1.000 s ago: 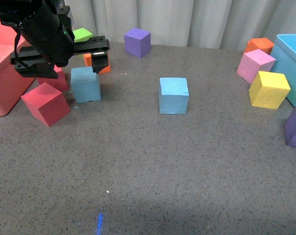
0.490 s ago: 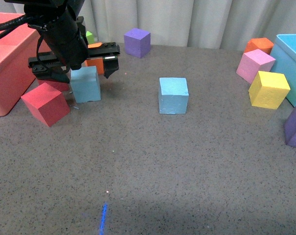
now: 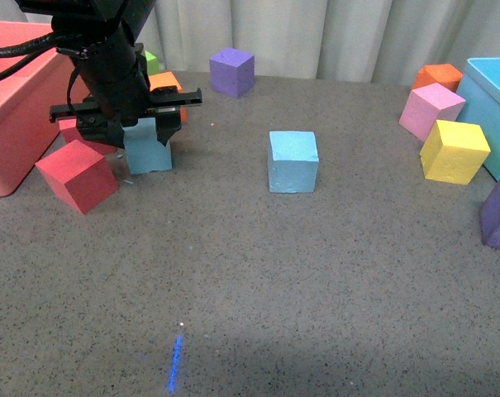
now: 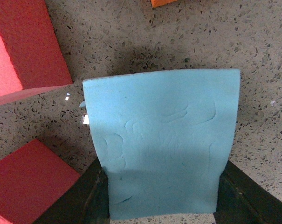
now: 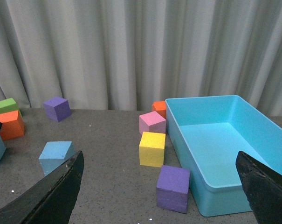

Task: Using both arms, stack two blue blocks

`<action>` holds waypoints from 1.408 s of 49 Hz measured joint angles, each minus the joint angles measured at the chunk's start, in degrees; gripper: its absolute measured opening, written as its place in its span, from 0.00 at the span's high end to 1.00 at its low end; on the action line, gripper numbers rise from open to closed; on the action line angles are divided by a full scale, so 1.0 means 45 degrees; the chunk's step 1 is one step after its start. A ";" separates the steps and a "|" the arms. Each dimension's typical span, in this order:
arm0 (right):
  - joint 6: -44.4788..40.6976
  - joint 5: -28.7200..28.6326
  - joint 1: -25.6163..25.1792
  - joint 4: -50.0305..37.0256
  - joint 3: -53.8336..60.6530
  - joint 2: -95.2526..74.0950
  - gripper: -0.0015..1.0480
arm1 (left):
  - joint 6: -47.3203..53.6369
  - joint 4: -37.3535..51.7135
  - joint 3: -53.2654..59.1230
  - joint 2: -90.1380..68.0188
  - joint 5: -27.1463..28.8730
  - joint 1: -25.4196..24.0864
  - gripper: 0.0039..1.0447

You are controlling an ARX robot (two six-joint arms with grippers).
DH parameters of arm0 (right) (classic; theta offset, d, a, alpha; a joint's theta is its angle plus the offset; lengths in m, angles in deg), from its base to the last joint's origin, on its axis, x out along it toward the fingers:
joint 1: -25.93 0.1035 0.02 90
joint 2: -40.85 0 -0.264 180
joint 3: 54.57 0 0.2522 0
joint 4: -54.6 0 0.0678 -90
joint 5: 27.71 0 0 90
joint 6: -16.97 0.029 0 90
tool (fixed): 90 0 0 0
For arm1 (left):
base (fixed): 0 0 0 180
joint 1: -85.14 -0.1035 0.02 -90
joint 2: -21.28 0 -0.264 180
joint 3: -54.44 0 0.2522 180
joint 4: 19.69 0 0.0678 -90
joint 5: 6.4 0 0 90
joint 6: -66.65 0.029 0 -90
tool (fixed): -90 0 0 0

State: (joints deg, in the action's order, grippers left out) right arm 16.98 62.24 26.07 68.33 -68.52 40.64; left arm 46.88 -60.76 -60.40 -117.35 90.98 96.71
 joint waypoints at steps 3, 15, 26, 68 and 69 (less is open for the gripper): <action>0.0000 0.0000 0.0000 0.0000 0.0000 0.0000 0.09 | -0.0063 0.0044 0.0131 0.0092 -0.0019 0.0039 0.56; 0.0000 -0.0005 0.0000 0.0000 0.0000 0.0000 0.09 | -0.0335 0.0253 0.1030 0.1161 -0.0165 0.0563 0.62; 0.0000 0.0000 0.0000 0.0000 0.0000 0.0000 0.09 | -0.0719 0.0170 0.1064 0.2841 -0.0335 0.2205 0.63; 0.0000 0.0000 0.0000 0.0000 0.0000 0.0000 0.09 | -0.1064 -0.1433 -0.1734 0.0957 0.0704 0.4998 0.63; 0.0000 0.0000 0.0000 0.0000 0.0000 0.0000 0.09 | -0.1064 -0.1447 -0.1778 0.0933 0.0714 0.4998 0.63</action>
State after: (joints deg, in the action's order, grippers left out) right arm 16.98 62.24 26.07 68.33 -68.52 40.64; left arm 42.09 -67.27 -68.40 -113.15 94.19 119.20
